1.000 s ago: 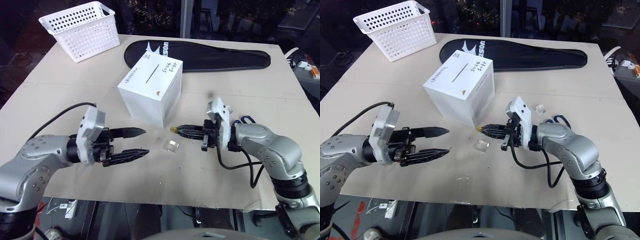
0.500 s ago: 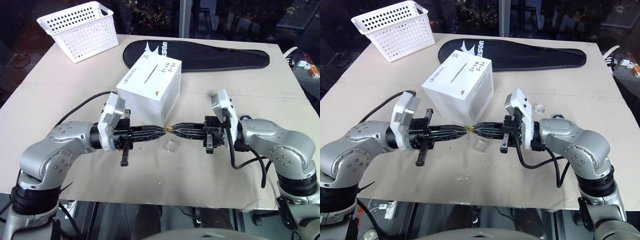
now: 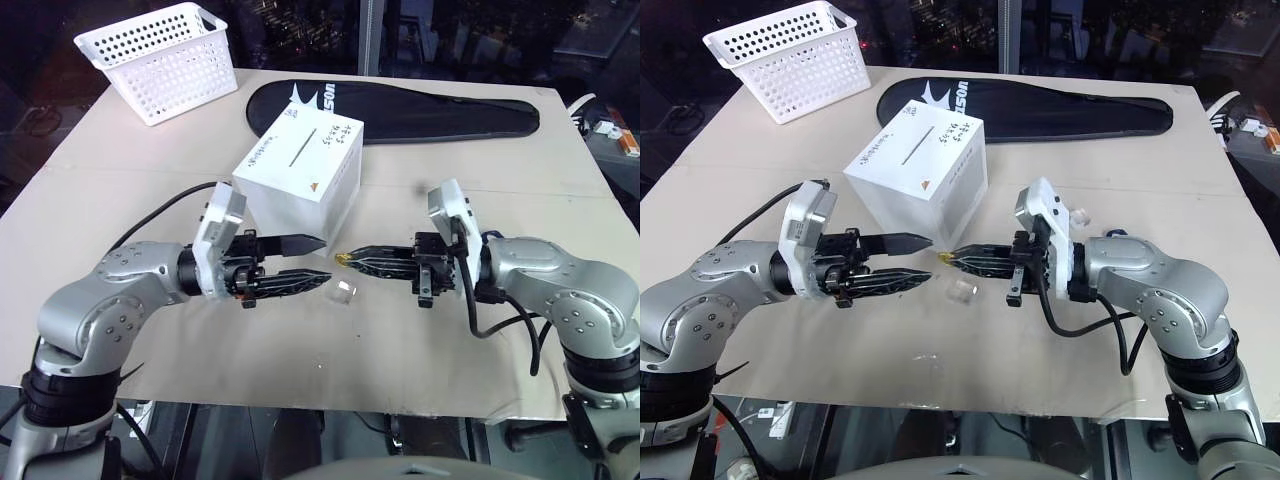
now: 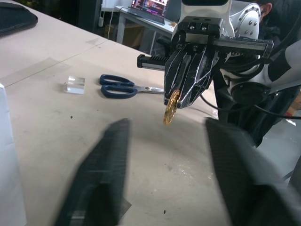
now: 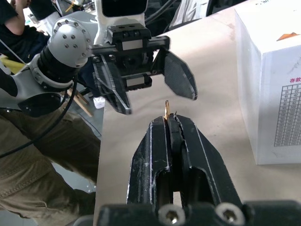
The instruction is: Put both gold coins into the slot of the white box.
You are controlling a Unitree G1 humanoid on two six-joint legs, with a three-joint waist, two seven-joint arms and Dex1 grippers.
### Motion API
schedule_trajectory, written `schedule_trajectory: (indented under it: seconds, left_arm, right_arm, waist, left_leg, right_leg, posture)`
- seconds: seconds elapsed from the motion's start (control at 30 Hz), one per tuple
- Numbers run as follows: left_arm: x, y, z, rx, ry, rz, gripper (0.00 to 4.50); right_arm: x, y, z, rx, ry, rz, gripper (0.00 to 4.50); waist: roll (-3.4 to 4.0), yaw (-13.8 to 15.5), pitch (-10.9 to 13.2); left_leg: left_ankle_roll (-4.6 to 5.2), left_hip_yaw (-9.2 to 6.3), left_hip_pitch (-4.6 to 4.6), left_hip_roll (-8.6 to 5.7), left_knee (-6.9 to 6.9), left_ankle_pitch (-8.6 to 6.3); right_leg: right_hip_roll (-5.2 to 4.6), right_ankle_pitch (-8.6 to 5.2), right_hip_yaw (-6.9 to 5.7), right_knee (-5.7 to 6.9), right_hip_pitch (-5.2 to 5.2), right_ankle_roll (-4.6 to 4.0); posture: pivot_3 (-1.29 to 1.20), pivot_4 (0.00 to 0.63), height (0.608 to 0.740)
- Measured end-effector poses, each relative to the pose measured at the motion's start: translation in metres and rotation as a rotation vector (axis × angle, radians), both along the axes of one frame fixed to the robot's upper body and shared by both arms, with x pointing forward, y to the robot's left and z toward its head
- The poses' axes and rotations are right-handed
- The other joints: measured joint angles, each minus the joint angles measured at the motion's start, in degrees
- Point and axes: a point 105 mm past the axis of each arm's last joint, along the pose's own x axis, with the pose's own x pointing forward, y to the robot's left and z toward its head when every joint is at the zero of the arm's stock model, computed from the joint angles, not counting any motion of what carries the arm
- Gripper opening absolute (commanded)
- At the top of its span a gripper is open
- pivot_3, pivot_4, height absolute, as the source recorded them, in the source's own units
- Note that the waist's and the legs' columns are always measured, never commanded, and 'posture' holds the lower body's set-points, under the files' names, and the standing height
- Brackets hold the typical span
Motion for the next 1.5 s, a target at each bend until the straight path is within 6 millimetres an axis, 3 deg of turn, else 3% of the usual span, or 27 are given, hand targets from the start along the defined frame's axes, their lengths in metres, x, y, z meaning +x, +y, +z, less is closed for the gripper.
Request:
schedule_trajectory:
  seconds: [0.1, 0.8, 0.83, 1.13, 1.2, 1.27, 1.4, 1.43, 1.5]
  left_arm:
    - [0.001, -0.001, 0.000, -0.007, -0.001, 0.006, 0.76]
    - [0.001, -0.010, 0.000, -0.014, -0.028, -0.032, 0.76]
    - [0.001, -0.011, 0.000, -0.016, -0.027, -0.037, 0.16]
    - [0.000, -0.011, 0.000, -0.020, -0.024, -0.044, 0.07]
    - [0.001, -0.011, 0.001, -0.031, -0.023, -0.041, 0.00]
    - [0.002, -0.011, 0.001, -0.041, -0.021, -0.034, 0.00]
    - [0.009, -0.006, 0.011, -0.082, -0.031, 0.021, 0.00]
    - [0.011, -0.004, 0.016, -0.093, -0.039, 0.044, 0.00]
    - [0.016, 0.002, 0.026, -0.122, -0.051, 0.099, 0.00]
  right_arm:
    - [0.000, 0.000, 0.000, 0.001, 0.000, 0.001, 0.00]
    - [-0.002, 0.005, 0.004, 0.027, 0.001, 0.021, 0.00]
    - [-0.002, 0.005, 0.004, 0.028, 0.002, 0.020, 0.00]
    - [-0.001, 0.005, 0.004, 0.030, 0.006, 0.017, 0.00]
    - [0.000, 0.006, 0.005, 0.040, 0.009, 0.013, 0.46]
    - [0.001, 0.006, 0.005, 0.049, 0.009, 0.012, 1.19]
    - [0.002, 0.005, 0.007, 0.055, -0.005, 0.000, 2.90]
    - [0.003, 0.002, 0.006, 0.043, -0.014, -0.017, 3.54]
    - [0.010, -0.008, 0.009, 0.029, -0.062, -0.083, 4.41]
  waist:
    - [0.00, 0.01, 0.00]
    - [0.00, 0.02, 0.00]
    - [0.00, 0.02, 0.00]
    - [0.00, 0.02, 0.00]
    - [0.00, 0.01, 0.00]
    - [0.00, 0.02, 0.00]
    - [0.00, 0.03, 0.00]
    - [0.00, 0.03, 0.00]
    - [0.00, 0.10, 0.00]
  left_leg:
    - [0.00, 0.00, 0.00, 0.00, 0.00, 0.00]
    - [0.00, 0.00, 0.00, 0.00, 0.00, 0.00]
    - [0.00, 0.00, 0.00, 0.00, 0.00, 0.00]
    - [0.00, 0.00, -0.01, 0.00, 0.00, 0.00]
    - [0.00, 0.00, 0.00, 0.00, 0.00, 0.00]
    - [0.00, 0.00, 0.00, 0.00, 0.00, 0.00]
    - [0.00, -0.02, -0.01, 0.00, 0.00, 0.00]
    - [0.00, -0.01, -0.01, 0.00, 0.00, 0.00]
    - [0.00, -0.02, -0.02, 0.00, 0.00, 0.00]
  right_leg:
    - [0.00, 0.00, 0.00, 0.00, 0.00, 0.00]
    - [0.00, 0.00, 0.00, 0.00, 0.00, 0.00]
    - [0.00, 0.00, 0.00, 0.00, 0.00, 0.00]
    - [0.00, 0.00, 0.00, 0.00, 0.00, 0.00]
    - [0.00, 0.00, 0.00, 0.00, 0.00, 0.00]
    - [0.00, 0.00, 0.00, 0.00, 0.00, 0.00]
    - [0.00, 0.00, 0.00, 0.00, 0.00, 0.00]
    - [0.00, 0.00, 0.00, -0.01, 0.00, 0.00]
    - [-0.01, 0.00, -0.01, -0.01, 0.00, 0.00]
  posture:
    - [0.00, 0.150, 0.740]
    - [0.00, 0.150, 0.740]
    - [0.00, 0.150, 0.740]
    - [0.00, 0.150, 0.740]
    - [0.00, 0.150, 0.740]
    - [0.00, 0.150, 0.740]
    - [0.00, 0.150, 0.740]
    - [0.00, 0.150, 0.740]
    - [0.00, 0.150, 0.740]
